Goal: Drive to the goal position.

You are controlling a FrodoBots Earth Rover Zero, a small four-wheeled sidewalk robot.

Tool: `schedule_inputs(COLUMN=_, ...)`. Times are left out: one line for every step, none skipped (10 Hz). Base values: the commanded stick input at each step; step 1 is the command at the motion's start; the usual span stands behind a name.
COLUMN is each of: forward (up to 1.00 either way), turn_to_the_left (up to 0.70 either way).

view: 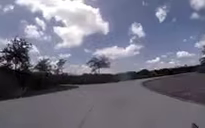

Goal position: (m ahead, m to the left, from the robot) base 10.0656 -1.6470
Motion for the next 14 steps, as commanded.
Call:
schedule_inputs(forward=0.85, turn_to_the_left=0.0)
schedule_inputs(forward=0.85, turn_to_the_left=0.0)
schedule_inputs(forward=0.85, turn_to_the_left=0.0)
schedule_inputs(forward=0.85, turn_to_the_left=0.0)
schedule_inputs(forward=0.85, turn_to_the_left=-0.19)
schedule_inputs(forward=0.85, turn_to_the_left=-0.34)
schedule_inputs(forward=0.85, turn_to_the_left=-0.29)
schedule_inputs(forward=0.85, turn_to_the_left=-0.22)
schedule_inputs(forward=0.85, turn_to_the_left=-0.1)
schedule_inputs(forward=0.85, turn_to_the_left=0.0)
schedule_inputs(forward=0.85, turn_to_the_left=0.0)
schedule_inputs(forward=0.85, turn_to_the_left=0.0)
schedule_inputs(forward=0.85, turn_to_the_left=0.0)
schedule_inputs(forward=0.85, turn_to_the_left=0.0)
